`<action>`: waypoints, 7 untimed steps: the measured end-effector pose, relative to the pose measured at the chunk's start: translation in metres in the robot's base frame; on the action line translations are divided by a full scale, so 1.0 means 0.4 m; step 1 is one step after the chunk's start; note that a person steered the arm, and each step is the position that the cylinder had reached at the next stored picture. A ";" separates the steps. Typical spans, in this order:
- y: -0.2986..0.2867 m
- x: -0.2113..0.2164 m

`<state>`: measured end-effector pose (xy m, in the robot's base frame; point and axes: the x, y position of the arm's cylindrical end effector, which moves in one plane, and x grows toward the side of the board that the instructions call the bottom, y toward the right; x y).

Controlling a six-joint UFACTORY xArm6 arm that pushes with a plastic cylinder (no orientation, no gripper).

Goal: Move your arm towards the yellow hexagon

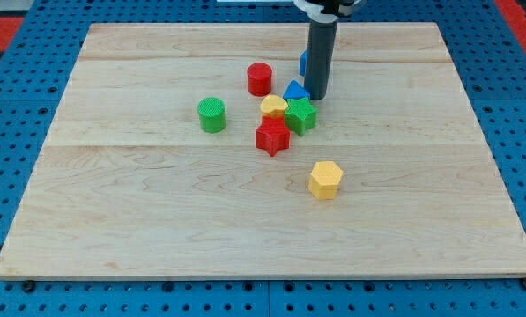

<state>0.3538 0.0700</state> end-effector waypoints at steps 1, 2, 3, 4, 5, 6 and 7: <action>0.000 -0.005; 0.000 -0.005; -0.004 0.000; -0.004 0.002; 0.015 0.002; 0.171 0.002; 0.267 0.078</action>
